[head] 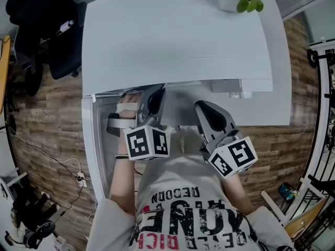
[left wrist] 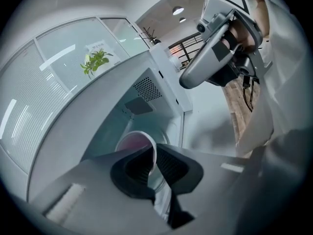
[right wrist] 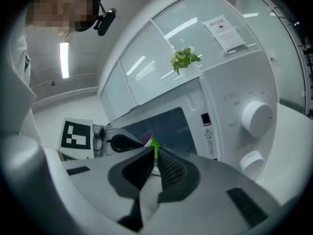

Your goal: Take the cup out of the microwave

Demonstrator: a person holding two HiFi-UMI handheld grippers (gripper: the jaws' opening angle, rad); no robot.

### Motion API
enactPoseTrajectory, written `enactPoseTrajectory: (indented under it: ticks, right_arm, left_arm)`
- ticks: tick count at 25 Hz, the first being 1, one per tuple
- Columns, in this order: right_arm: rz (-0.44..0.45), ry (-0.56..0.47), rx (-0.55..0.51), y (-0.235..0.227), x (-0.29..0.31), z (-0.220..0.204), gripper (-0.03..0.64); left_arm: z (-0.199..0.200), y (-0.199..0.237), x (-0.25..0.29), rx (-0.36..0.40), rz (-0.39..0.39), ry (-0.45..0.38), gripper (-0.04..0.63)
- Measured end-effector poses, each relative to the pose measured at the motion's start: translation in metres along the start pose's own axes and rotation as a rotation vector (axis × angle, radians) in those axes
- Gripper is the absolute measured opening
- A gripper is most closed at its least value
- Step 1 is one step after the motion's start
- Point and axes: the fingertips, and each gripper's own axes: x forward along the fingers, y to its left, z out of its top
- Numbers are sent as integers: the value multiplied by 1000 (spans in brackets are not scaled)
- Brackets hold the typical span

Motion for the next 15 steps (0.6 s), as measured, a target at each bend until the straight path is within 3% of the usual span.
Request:
enactPoseTrajectory:
  ticks: [15]
  right_arm:
    - [-52, -35, -22, 22, -9, -4, 28]
  left_arm:
    - [3, -12, -29, 8, -5, -63, 32]
